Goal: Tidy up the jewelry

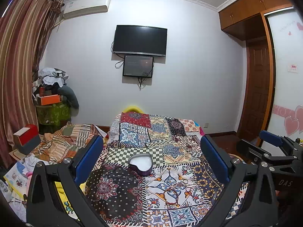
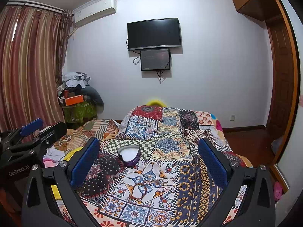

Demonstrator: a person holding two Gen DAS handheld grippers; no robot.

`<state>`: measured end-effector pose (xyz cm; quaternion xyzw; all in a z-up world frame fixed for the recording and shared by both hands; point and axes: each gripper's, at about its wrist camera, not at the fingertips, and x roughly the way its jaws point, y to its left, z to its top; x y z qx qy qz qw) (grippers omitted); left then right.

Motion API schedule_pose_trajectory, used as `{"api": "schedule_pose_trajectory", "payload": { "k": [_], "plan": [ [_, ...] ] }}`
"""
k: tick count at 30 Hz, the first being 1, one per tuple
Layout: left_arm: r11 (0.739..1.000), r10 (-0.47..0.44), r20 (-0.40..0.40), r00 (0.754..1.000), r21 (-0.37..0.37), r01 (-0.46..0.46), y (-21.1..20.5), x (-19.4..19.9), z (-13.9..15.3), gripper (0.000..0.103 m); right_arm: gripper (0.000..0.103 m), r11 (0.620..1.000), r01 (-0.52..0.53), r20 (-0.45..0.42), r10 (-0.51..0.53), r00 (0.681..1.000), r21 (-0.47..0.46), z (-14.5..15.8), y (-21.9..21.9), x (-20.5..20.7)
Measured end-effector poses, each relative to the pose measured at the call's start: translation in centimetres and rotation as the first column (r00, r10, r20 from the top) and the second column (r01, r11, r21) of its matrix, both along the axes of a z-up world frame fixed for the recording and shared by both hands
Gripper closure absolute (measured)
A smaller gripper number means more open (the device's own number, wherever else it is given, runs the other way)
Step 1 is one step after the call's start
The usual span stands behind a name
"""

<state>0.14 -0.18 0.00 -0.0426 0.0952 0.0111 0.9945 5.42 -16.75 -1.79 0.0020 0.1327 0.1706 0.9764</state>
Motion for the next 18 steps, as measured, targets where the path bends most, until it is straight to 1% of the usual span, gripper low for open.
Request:
{"api": "schedule_pose_trajectory", "payload": {
  "k": [18],
  "plan": [
    [1.0,0.006,-0.006,1.0,0.0,-0.006,0.17,0.13,0.04,0.0,0.0,1.0,-0.001,-0.005,0.001,1.0,-0.001,-0.52,0.16,-0.07]
  ]
}}
